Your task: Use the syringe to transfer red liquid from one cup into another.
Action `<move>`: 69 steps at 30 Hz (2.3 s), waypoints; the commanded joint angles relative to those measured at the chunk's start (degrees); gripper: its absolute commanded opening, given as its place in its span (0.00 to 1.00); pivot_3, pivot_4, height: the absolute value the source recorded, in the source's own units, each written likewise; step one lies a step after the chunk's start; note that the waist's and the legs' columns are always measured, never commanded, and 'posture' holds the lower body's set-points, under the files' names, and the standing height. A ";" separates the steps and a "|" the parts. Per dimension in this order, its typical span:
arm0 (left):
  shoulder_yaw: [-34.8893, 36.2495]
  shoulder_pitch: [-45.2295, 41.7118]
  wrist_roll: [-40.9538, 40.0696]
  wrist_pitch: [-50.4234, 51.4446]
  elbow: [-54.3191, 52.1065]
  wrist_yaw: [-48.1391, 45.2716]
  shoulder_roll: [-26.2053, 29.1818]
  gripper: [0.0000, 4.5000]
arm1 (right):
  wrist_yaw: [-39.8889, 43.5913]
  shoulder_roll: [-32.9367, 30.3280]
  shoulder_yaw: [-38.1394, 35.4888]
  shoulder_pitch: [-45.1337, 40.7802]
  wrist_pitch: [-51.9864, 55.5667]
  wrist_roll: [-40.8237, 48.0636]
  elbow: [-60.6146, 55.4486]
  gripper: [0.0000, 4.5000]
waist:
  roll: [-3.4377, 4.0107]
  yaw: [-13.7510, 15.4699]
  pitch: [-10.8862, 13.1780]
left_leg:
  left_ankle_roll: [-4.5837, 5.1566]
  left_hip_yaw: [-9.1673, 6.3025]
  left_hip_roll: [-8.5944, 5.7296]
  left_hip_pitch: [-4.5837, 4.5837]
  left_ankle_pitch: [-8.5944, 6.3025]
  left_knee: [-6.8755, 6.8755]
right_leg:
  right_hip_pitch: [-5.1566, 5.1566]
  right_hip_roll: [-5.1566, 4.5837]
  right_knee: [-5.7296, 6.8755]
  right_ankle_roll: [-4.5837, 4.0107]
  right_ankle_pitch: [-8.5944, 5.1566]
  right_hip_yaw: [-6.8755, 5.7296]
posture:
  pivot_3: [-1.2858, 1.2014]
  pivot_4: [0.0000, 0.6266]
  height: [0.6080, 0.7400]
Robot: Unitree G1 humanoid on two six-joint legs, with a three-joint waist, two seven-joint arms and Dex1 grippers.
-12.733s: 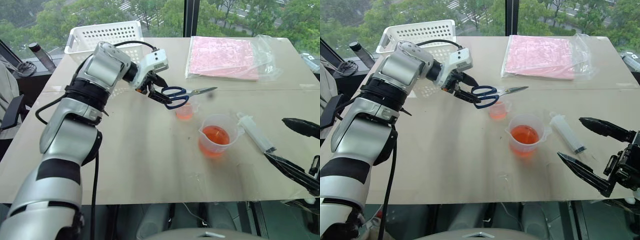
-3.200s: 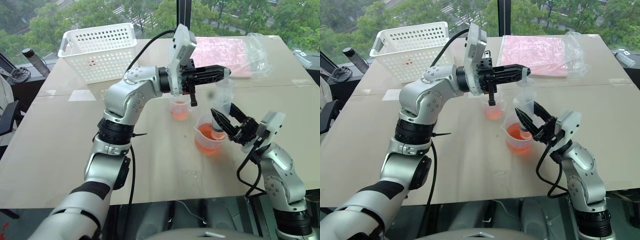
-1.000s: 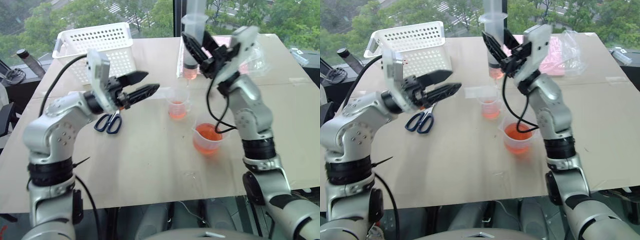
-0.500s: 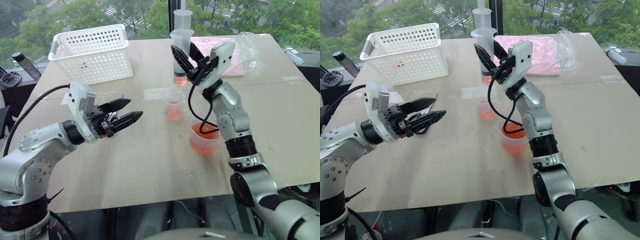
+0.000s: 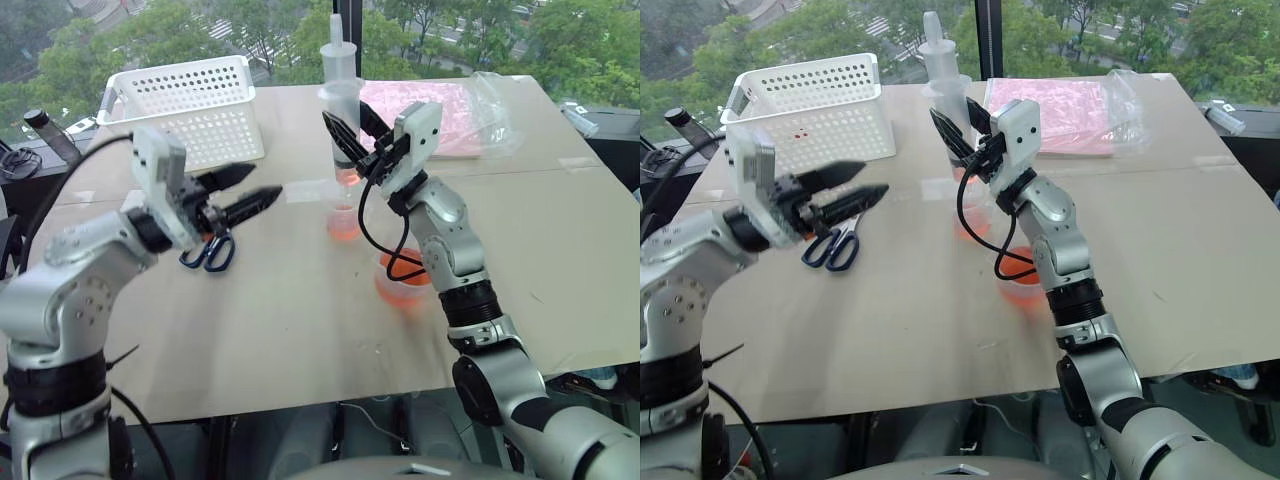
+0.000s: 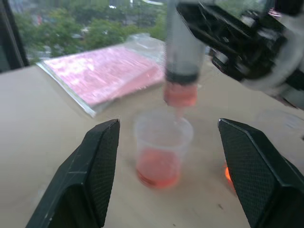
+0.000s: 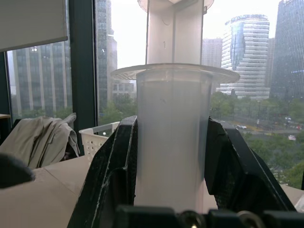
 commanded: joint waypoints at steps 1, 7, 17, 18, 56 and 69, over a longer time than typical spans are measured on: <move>-2.38 -8.08 3.22 -2.71 6.30 0.29 -0.17 0.74 | 0.05 1.79 1.42 2.41 0.10 0.04 0.15 0.32 | -0.17 -0.13 -0.10 | -0.06 -0.01 0.08 0.01 0.02 -0.01 | -0.01 0.09 -0.01 -0.04 0.02 -0.02 | 0.52 0.24 1.00; -5.96 -13.19 6.44 -5.92 11.32 -2.59 -1.54 0.74 | -0.68 2.11 -0.13 -1.76 -0.02 0.23 1.58 0.32 | -0.15 -0.96 -0.09 | -0.18 0.05 0.22 0.08 0.01 -0.09 | -0.07 0.13 0.01 -0.10 0.06 0.11 | 0.52 0.24 1.00; -5.55 -12.14 7.22 -6.60 11.46 -2.81 -3.19 0.74 | -1.90 3.54 -3.42 -10.60 3.06 3.93 2.70 0.32 | -0.03 -0.93 0.02 | -0.21 0.05 0.21 -0.59 0.00 -0.12 | -0.72 0.11 0.00 -0.11 0.07 0.14 | 0.52 0.24 1.00; -5.30 -11.88 7.27 -6.64 11.52 -2.77 -3.14 0.74 | -2.25 3.57 -3.60 -11.20 4.69 4.59 2.03 0.32 | -0.03 -0.94 0.02 | -0.22 0.05 0.21 -0.66 0.01 -0.12 | -0.79 0.11 0.01 -0.11 0.07 0.14 | 0.52 0.24 1.00; -3.39 -23.15 8.06 -8.93 24.97 -2.31 -6.48 0.74 | 5.43 -4.54 -2.63 -13.54 18.50 4.30 5.26 0.32 | 0.03 -1.38 0.06 | -0.23 -0.02 0.18 -1.19 0.03 0.08 | -1.13 0.08 0.02 -0.11 0.08 0.07 | 0.52 0.24 1.00; -3.69 -24.32 9.45 -10.13 27.48 -4.86 -6.06 0.74 | 6.60 -4.61 -1.12 -11.84 22.77 4.20 3.41 0.32 | 0.03 -1.41 0.06 | -0.23 -0.03 0.18 -1.19 0.03 0.09 | -1.13 0.06 0.03 -0.11 0.08 0.07 | 0.52 0.24 1.00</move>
